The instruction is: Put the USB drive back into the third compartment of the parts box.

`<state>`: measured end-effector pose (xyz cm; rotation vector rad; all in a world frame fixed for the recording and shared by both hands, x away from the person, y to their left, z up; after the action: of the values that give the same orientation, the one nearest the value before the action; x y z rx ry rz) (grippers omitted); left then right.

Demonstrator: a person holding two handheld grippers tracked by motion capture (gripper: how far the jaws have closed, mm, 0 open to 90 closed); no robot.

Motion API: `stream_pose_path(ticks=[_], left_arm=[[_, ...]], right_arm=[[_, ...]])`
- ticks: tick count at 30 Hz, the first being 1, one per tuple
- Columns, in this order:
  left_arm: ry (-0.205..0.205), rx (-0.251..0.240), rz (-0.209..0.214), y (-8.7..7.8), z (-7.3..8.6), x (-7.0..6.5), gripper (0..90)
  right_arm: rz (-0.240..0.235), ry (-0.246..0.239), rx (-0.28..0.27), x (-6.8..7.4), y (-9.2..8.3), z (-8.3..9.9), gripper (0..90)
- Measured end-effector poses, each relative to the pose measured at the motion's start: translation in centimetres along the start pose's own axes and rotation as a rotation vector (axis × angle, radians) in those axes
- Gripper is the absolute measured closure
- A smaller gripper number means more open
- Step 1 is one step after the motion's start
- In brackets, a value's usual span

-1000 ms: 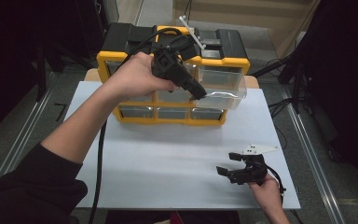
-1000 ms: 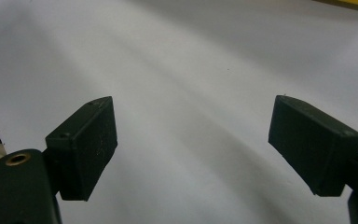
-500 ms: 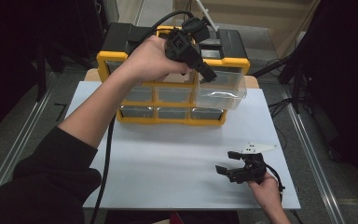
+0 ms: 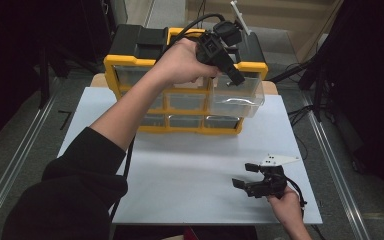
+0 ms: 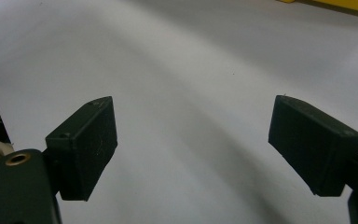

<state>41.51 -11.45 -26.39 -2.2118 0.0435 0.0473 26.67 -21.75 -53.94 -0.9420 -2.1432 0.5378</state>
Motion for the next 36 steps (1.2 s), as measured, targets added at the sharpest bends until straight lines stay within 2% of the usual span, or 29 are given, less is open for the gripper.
stream_pose_path(ticks=[7, 10, 11, 12, 14, 16, 21, 23, 26, 31, 33, 35, 36], left_arm=[[0.004, -0.025, 0.002, 1.0, -0.5, 0.1, 79.9], [0.004, -0.020, 0.006, 1.3, -0.3, 0.0, 79.8], [-0.003, -0.023, 0.000, 1.4, -0.3, 0.0, 77.3], [-0.015, -0.040, -0.012, 1.4, -0.4, 0.2, 71.1], [-0.037, -0.082, -0.032, 1.0, -0.6, 0.4, 54.7], [-0.037, -0.115, -0.019, 0.5, -0.5, 0.3, 45.3], [-0.031, -0.099, -0.024, -0.7, 0.8, -0.1, 37.5], [-0.027, -0.108, -0.024, -1.3, 1.4, -0.4, 37.3], [-0.024, -0.094, -0.029, -2.2, 2.4, -0.8, 36.2], [-0.019, -0.103, -0.035, -3.4, 4.1, -1.7, 36.1], [-0.024, -0.116, -0.025, -3.7, 4.8, -2.4, 34.4], [-0.029, -0.118, -0.042, -4.0, 5.4, -2.7, 34.5], [-0.032, -0.119, -0.032, -4.1, 5.6, -3.0, 34.5]], right_arm=[[-0.002, -0.001, -0.002, 0.0, -0.1, 0.0, 13.7], [-0.004, 0.000, 0.001, 0.0, 0.0, 0.1, 13.7], [-0.003, 0.001, 0.002, 0.0, 0.0, 0.1, 13.7], [-0.003, 0.003, 0.003, 0.0, 0.0, 0.1, 13.7], [-0.006, 0.001, 0.000, 0.0, 0.0, 0.0, 13.7], [-0.007, -0.007, 0.000, 0.1, 0.0, 0.0, 13.7], [-0.005, -0.004, 0.005, 0.0, 0.2, -0.1, 13.7], [-0.005, -0.007, 0.000, 0.1, 0.1, -0.1, 13.7], [-0.014, -0.012, -0.015, 0.3, 0.0, -0.3, 13.7], [-0.010, -0.009, -0.008, 0.2, 0.1, -0.3, 13.7], [-0.007, -0.011, -0.006, 0.3, 0.1, -0.2, 13.7], [-0.007, -0.016, -0.003, 0.3, 0.1, -0.2, 13.7], [-0.004, -0.017, -0.003, 0.3, 0.1, -0.2, 13.7]])
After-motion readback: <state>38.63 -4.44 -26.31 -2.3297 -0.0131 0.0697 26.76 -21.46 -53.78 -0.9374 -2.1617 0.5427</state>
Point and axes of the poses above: each handheld gripper's, and its own axes: y roughly forward along the jaws, z roughly out of its underside, x roughly to its left, the point moved 8 cm from there along y, roughly forward along the jaws, and after that the axes turned 13 degrees about y, right-handed, at the moved point
